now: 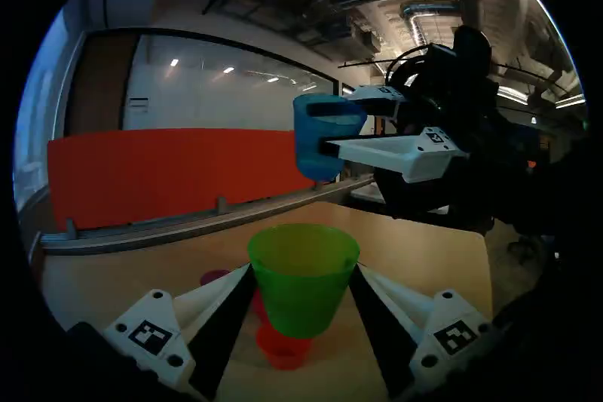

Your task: Pour water

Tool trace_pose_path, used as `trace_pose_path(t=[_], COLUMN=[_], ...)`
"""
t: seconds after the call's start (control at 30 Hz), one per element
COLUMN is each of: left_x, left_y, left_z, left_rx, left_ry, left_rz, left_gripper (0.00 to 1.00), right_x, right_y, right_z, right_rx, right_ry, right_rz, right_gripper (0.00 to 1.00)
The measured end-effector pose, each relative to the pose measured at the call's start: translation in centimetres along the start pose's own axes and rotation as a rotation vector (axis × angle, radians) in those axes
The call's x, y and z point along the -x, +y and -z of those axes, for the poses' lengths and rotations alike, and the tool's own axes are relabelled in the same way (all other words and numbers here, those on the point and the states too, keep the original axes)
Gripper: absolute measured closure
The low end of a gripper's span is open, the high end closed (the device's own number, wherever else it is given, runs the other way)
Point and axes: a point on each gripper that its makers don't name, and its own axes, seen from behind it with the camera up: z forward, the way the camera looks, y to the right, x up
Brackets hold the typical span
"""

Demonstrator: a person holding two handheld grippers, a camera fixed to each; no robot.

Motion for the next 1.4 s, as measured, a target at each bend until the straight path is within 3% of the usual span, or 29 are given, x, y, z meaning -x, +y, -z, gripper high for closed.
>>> trace_pose_path(t=[1.4], left_x=[-0.4], left_y=[1.7], left_z=[-0.5], left_rx=[0.043], left_ry=[0.001], left_rz=[-0.02], left_gripper=[0.16], right_x=[-2.0], right_y=[1.8], right_z=[-2.7], right_rx=[0.036], right_ry=[0.002], right_rz=[0.353], right_gripper=[0.1])
